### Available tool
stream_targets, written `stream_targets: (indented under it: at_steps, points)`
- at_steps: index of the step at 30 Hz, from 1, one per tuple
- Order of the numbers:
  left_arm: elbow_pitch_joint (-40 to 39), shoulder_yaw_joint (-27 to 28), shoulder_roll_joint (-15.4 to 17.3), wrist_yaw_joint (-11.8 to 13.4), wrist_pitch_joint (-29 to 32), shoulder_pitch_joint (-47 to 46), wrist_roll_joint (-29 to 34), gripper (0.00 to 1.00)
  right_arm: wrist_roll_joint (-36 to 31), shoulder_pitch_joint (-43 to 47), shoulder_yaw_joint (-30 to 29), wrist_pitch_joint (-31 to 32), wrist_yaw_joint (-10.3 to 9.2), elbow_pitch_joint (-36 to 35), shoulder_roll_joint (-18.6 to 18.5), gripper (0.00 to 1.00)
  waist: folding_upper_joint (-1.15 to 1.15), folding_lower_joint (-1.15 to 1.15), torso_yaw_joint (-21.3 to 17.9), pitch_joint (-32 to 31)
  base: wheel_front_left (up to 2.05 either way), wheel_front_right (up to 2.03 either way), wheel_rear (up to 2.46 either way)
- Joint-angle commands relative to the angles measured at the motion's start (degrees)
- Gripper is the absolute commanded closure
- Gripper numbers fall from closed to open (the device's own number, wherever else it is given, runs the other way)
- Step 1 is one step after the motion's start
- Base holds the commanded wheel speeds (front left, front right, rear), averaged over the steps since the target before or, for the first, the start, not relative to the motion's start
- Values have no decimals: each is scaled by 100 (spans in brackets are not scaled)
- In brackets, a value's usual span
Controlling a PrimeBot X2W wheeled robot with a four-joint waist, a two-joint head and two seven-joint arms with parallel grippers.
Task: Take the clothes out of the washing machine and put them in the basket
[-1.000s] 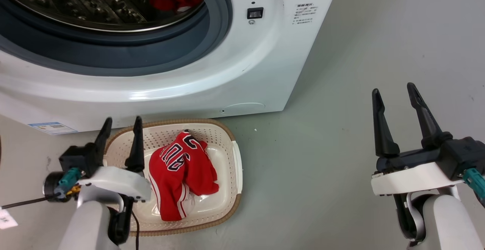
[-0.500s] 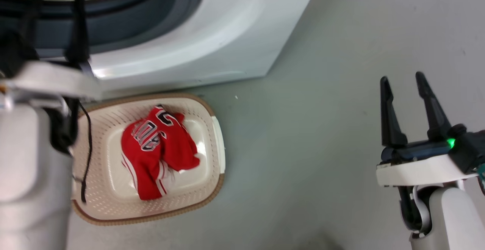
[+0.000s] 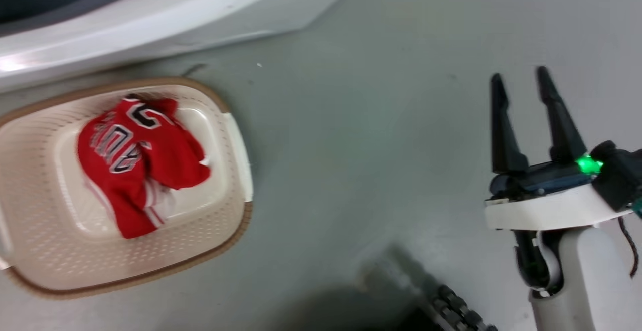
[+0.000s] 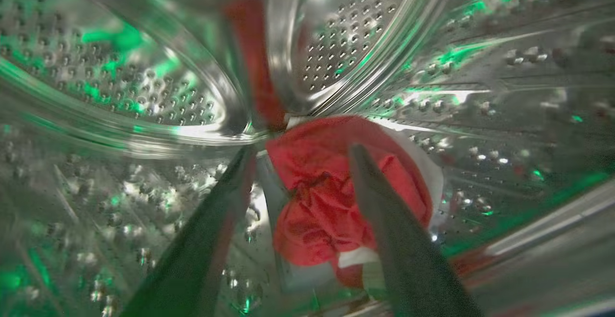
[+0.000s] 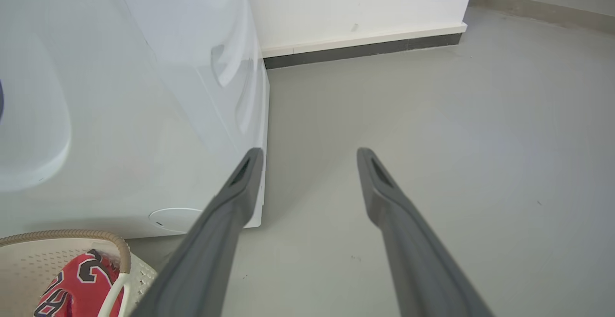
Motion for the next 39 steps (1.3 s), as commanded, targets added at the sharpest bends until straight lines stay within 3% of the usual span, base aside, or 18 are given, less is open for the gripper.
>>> stream_targets:
  at_steps: [1, 6, 9, 15, 28, 29, 30, 31, 39]
  points:
    - [9, -37, 48, 0, 112, -223, -61, 0, 9, -41, 50, -15, -5, 5, 20, 0, 0, -1, -321, 320, 0, 0, 0]
    - [588, -427, 408, -3, 1048, -1337, -100, 0, 174, 27, 458, -15, -5, -10, 19, 0, 0, -1, -702, 558, 0, 0, 0]
    - [1007, -523, 423, 19, 1559, -1914, -65, 0, 312, 74, 593, -15, -5, -71, 16, 0, 0, -1, -906, 675, 0, 0, 0]
    - [1882, -812, 283, 61, 2354, -2222, -36, 0, 374, 297, 682, -15, -5, -197, 17, 0, 0, -1, -987, 710, 0, 0, 0]
    - [3031, -1211, 174, 44, 2505, -2489, 129, 0, 577, 518, 671, -15, -5, -417, 17, 0, 0, -1, -1004, 870, 0, 0, 0]
    - [3074, -1246, 144, 31, 2536, -2515, 132, 23, 582, 521, 655, -15, -5, -424, 18, 0, 0, -1, -999, 877, 0, 0, 0]
    - [3118, -1271, 119, 28, 2537, -2551, 133, 87, 589, 518, 639, -15, -5, -434, 18, 0, 0, -1, -995, 888, 0, 0, 0]
    - [3164, -1291, 96, 20, 2560, -2574, 119, 100, 589, 512, 623, -15, -5, -444, 17, 0, 0, -1, -990, 897, 0, 0, 0]
    - [3287, -1420, 142, 12, 2187, -2768, 52, 100, 568, 352, 578, -15, -5, -446, 18, 0, 0, -1, -959, 921, 0, 0, 0]
